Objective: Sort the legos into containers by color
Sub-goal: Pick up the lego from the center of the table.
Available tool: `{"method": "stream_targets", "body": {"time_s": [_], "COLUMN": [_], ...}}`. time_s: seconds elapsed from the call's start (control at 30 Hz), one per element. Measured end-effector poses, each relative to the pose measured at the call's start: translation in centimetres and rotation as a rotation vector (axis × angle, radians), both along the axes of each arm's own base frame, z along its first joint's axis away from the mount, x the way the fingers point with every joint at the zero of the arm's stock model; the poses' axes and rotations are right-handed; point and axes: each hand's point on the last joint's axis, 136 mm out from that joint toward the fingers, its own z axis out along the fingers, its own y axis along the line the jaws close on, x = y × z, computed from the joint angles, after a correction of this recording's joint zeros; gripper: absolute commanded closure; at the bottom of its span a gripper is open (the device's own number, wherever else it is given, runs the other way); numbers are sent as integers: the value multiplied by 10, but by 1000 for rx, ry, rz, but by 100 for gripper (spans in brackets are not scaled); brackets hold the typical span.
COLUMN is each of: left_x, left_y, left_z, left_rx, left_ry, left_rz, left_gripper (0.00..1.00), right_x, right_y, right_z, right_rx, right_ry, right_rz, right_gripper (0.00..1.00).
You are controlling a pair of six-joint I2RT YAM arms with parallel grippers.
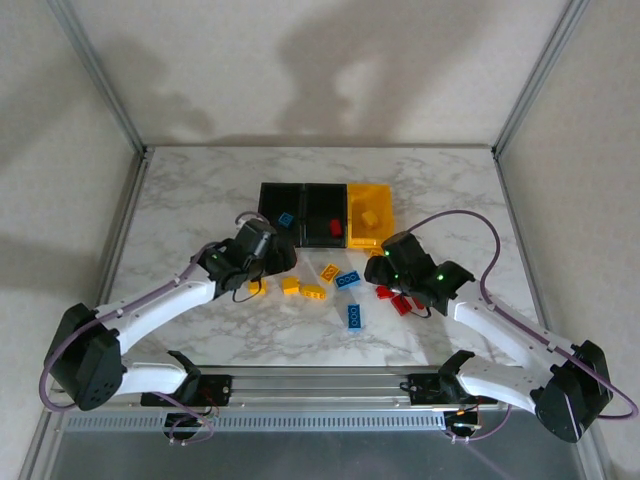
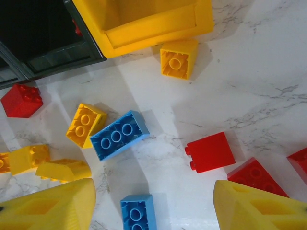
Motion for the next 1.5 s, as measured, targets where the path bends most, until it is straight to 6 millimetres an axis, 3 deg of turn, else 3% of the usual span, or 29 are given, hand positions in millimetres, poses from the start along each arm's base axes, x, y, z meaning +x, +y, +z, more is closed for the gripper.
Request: {"method": "stream_targets", "body": {"time_s": [0.2,0.43,0.7,0.87,1.1,1.5], "left_x": [6,18,41,49,51,61], "left_y": [-17,-12,-25,-31,-25,-17], "left_z": [-17,-65,-81,-87,-97,-100], "left_rx": [46,184,241,254,293,322], "left_ry": [-52,-4,1,8,13,4], "left_rz": [38,101,113,111,129,141], "left_gripper": [15,16,17,23,32,61], "right_x": [-2,-2,-2,-2,-2,0], "right_y": [1,2,2,2,2,4], "right_z": [-12,-13,-11,-11,-11,-15], "right_rx": [15,28,34,34,33,26], "right_ry": [7,3,-5,-5,-5,1], "right_rz": [-3,0,-1,-1,0,2], "right_gripper": [35,35,35,35,35,35]}}
